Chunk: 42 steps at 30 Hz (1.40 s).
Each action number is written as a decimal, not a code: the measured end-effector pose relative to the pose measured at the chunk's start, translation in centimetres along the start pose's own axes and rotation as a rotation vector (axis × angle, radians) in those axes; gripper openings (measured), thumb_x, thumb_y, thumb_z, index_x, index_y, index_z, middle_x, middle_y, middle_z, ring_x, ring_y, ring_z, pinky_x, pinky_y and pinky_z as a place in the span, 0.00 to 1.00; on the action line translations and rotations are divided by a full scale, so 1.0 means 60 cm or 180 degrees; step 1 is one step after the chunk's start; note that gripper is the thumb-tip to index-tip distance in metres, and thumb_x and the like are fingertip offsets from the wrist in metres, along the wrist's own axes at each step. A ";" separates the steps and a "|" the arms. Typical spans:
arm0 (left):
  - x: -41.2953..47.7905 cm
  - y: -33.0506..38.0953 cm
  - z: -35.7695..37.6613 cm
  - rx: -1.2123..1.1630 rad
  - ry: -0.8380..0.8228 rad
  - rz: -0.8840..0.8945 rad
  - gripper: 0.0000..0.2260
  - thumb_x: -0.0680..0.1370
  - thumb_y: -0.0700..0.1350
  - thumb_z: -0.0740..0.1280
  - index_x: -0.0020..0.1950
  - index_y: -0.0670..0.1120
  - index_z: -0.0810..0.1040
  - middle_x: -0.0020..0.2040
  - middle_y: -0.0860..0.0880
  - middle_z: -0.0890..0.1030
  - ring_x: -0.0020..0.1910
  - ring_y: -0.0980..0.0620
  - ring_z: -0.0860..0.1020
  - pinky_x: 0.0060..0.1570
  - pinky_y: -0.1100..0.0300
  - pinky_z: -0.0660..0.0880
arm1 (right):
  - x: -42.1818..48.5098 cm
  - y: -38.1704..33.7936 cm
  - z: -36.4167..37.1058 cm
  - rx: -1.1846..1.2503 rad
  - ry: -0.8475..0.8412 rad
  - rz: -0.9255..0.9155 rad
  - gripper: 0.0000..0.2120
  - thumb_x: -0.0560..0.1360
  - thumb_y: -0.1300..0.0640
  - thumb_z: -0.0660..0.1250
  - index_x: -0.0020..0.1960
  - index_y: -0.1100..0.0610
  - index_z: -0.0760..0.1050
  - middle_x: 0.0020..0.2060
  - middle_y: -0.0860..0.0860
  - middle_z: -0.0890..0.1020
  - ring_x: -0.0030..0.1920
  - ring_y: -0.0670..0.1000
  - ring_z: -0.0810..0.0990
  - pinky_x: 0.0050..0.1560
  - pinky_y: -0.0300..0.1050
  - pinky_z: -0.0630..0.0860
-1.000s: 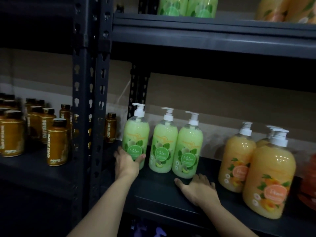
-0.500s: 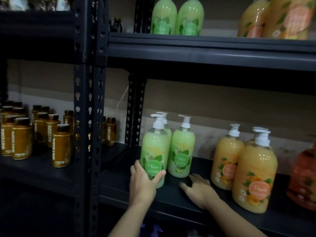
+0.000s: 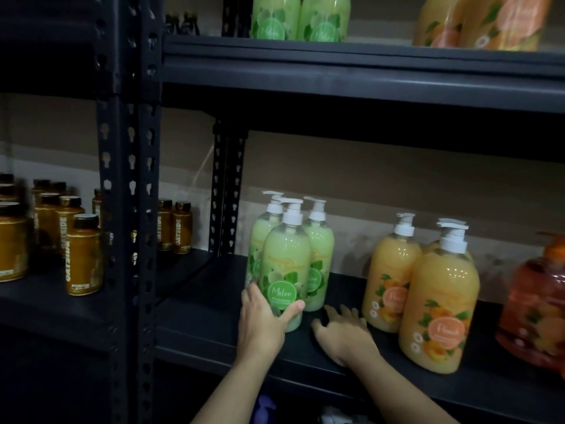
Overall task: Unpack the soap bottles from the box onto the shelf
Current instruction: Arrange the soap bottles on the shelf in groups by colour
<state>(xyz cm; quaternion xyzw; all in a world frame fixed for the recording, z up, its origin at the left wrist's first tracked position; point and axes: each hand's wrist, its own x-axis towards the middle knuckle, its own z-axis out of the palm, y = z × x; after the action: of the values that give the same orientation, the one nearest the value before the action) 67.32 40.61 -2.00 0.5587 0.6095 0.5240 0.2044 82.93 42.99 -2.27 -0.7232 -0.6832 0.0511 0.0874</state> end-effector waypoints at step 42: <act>0.038 -0.021 0.011 0.0121 -0.0097 -0.0339 0.42 0.56 0.52 0.84 0.64 0.44 0.71 0.61 0.46 0.77 0.63 0.47 0.75 0.60 0.57 0.75 | 0.007 0.002 0.005 0.0115 0.0031 -0.0215 0.29 0.80 0.44 0.50 0.77 0.56 0.60 0.78 0.56 0.59 0.78 0.56 0.55 0.76 0.55 0.54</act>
<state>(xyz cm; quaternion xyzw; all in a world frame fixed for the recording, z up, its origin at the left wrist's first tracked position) 66.62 43.15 -2.56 0.5372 0.6450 0.4921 0.2306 83.02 43.42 -2.55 -0.6983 -0.7057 0.0569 0.1055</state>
